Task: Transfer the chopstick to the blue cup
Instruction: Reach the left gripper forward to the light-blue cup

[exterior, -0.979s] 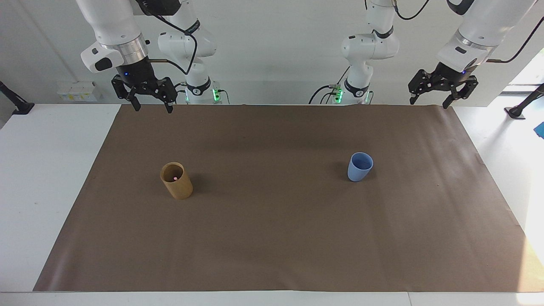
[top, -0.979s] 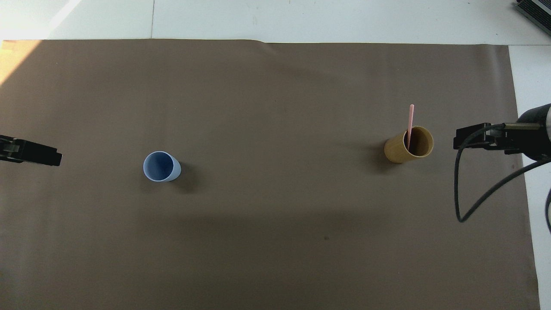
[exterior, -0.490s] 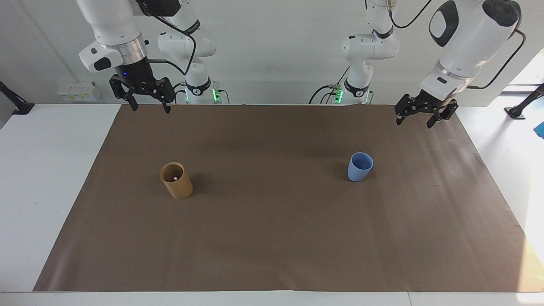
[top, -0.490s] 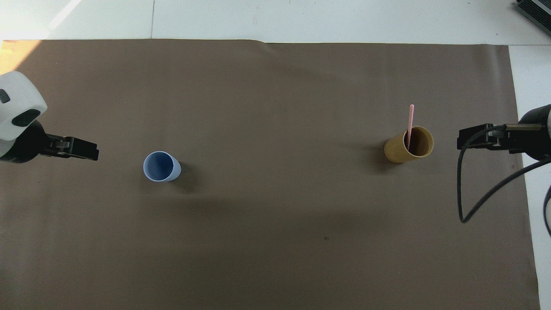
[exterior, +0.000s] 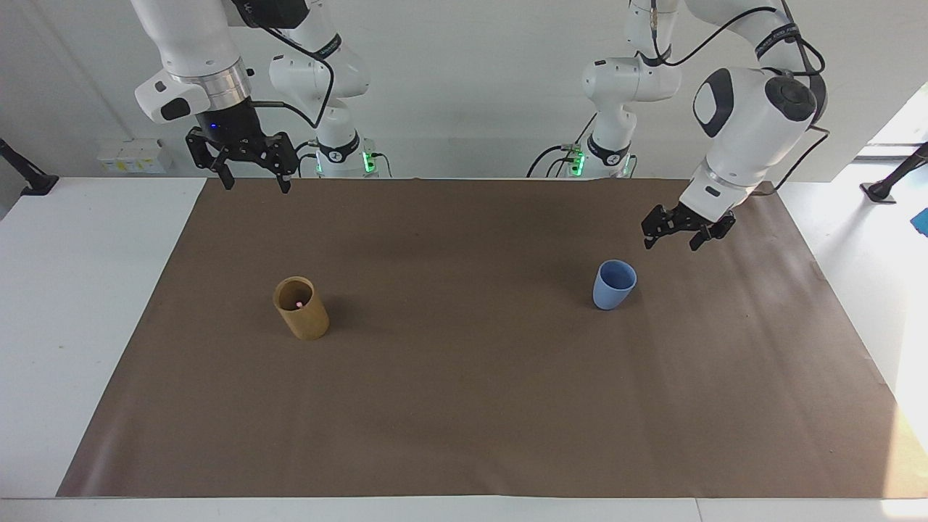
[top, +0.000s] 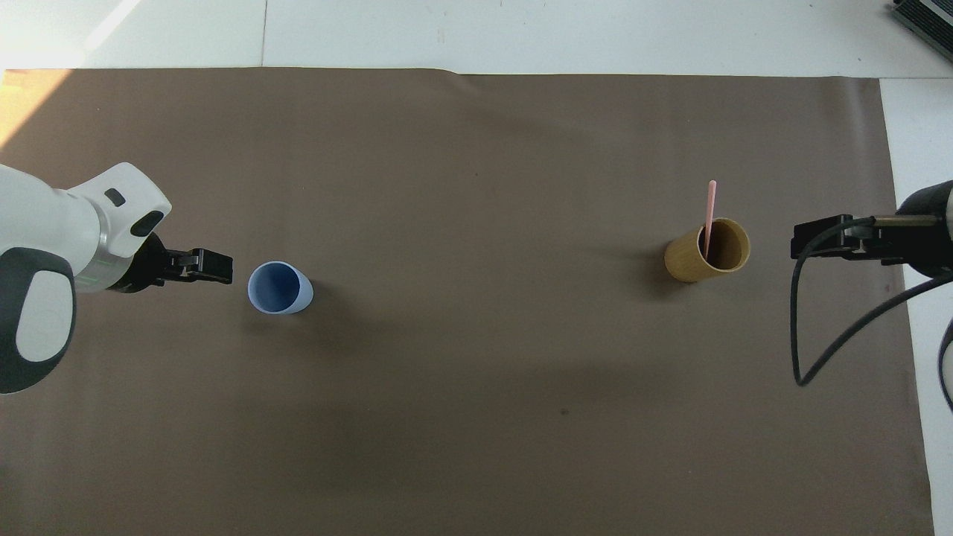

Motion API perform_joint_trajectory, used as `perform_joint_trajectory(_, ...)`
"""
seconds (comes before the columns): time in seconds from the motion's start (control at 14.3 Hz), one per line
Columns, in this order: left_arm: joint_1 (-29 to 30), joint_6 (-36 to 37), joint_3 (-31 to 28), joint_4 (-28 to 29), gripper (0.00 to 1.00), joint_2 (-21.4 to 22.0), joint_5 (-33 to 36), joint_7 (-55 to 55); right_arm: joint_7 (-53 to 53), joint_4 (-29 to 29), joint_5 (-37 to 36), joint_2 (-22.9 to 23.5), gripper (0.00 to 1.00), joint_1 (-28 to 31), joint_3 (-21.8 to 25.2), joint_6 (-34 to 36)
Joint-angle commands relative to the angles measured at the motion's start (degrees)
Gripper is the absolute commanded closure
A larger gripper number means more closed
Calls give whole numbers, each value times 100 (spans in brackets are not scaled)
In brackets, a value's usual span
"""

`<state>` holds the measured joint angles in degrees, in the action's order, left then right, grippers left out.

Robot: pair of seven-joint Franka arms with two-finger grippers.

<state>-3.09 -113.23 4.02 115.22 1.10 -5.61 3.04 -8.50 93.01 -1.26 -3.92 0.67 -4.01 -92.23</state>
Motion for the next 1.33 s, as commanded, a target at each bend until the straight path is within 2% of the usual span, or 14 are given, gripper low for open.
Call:
perform_joint_trajectory(0.0, -288, -698, -85, 430, 0, -161, -72, 293, 156, 86, 99, -66, 0, 83, -39, -84)
perform_joint_trajectory(0.49, -517, -1420, -85, 818, 0, -566, -72, 338, 156, 86, 135, -57, 0, 91, -30, -119)
perform_joint_trajectory(0.63, -535, -1430, -85, 845, 54, -558, -72, 329, 156, 95, 135, -65, 0, 91, -21, -119)
perform_joint_trajectory(0.7, -535, -1404, -85, 845, 89, -558, -72, 277, 156, 95, 135, -65, 0, 91, -30, -119)
perform_joint_trajectory(0.77, -535, -1404, -85, 853, 100, -549, -72, 215, 156, 95, 135, -65, 0, 91, -21, -119)
perform_joint_trajectory(1.12, -535, -1377, -85, 801, 100, -575, -63, 214, 156, 95, 135, -65, 0, 91, -21, -146)
perform_joint_trajectory(1.26, -639, -1229, -94, 460, 100, -602, -10, 258, 156, 95, 135, -65, 0, 91, -21, -146)
